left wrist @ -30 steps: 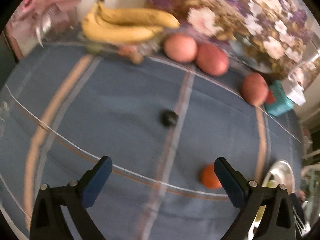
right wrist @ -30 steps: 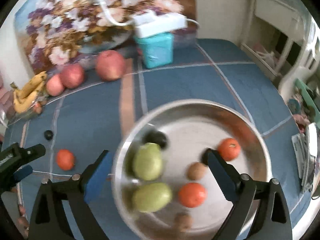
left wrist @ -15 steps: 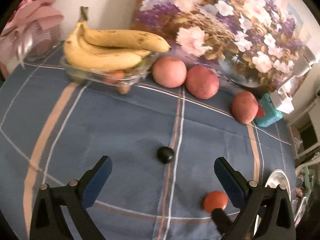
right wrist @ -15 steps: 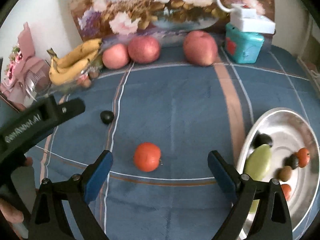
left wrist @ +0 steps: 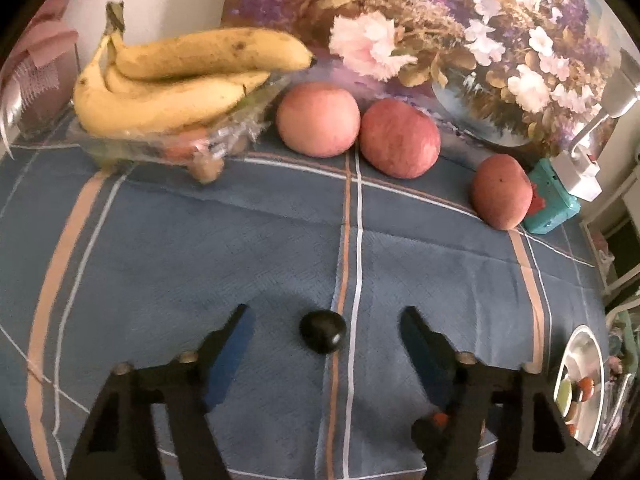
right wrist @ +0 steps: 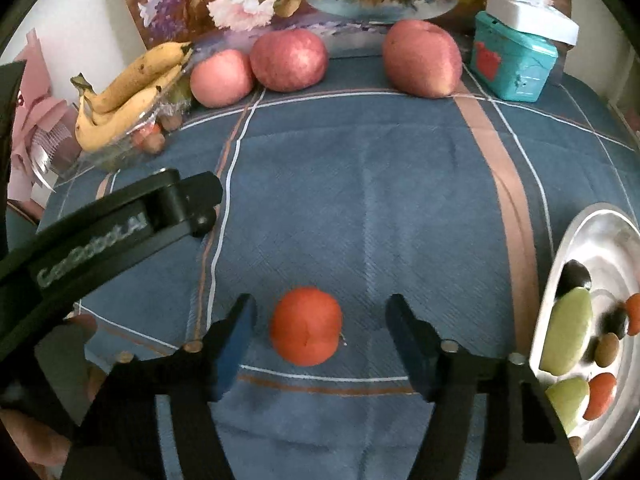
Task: Organize fruits
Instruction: 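Grasp the dark plum with the left tool while the right tool grasps the orange, then carry the plum and orange over the steel plate and release them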
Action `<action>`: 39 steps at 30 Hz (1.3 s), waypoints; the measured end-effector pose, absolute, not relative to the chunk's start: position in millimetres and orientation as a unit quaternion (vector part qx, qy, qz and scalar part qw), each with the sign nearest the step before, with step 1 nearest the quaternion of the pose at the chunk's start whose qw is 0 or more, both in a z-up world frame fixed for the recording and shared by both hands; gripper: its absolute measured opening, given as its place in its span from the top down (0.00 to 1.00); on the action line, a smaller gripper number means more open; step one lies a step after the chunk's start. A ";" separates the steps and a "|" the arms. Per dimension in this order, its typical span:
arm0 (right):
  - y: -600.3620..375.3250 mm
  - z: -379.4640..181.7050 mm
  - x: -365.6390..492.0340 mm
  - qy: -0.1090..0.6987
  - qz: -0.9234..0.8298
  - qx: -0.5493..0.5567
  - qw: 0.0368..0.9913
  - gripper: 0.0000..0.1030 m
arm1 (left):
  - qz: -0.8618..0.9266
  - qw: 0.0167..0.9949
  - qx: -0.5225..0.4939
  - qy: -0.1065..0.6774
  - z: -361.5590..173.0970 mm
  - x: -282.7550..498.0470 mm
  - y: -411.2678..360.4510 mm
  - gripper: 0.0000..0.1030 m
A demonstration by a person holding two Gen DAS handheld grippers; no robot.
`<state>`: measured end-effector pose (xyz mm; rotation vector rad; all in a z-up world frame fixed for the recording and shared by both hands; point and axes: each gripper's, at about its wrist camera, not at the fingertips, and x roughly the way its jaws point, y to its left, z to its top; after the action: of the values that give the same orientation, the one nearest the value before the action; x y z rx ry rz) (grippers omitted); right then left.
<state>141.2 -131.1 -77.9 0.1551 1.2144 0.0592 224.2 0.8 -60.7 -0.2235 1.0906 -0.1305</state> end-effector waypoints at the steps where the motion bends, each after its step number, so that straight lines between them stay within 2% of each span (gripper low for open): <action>1: -130.2 -79.0 141.8 0.571 0.028 0.072 0.817 0.41 | -0.062 0.845 -0.110 0.520 -62.6 224.8 1.4 0.42; 3: -128.9 -80.0 142.9 0.572 0.026 0.067 0.817 0.52 | -0.061 0.840 -0.119 0.526 -66.6 225.1 3.3 0.57; 5: -128.6 -79.1 143.7 0.571 0.025 0.067 0.818 0.54 | -0.064 0.835 -0.131 0.531 -69.3 225.0 5.5 0.68; 7: -127.8 -79.5 144.2 0.572 0.024 0.066 0.817 0.55 | -0.065 0.831 -0.138 0.535 -69.9 224.2 6.5 0.73; 8: -127.6 -79.3 144.5 0.572 0.026 0.067 0.817 0.60 | -0.065 0.831 -0.140 0.534 -69.2 223.5 6.9 0.74; 9: -128.6 -78.5 143.9 0.572 0.029 0.070 0.817 0.64 | -0.067 0.831 -0.142 0.534 -68.0 223.0 6.9 0.74; 28: -125.6 -33.6 102.8 0.552 0.033 0.036 0.832 0.65 | -0.058 0.826 -0.164 0.535 -20.3 177.6 6.2 0.74; 39: -142.8 -4.0 65.2 0.529 0.031 0.058 0.846 0.65 | -0.080 0.823 -0.168 0.536 0.0 136.1 -1.4 0.74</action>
<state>65.2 -142.8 -4.0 0.1226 1.1165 0.0645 136.1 -1.4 0.0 -0.3570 1.1401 -0.1707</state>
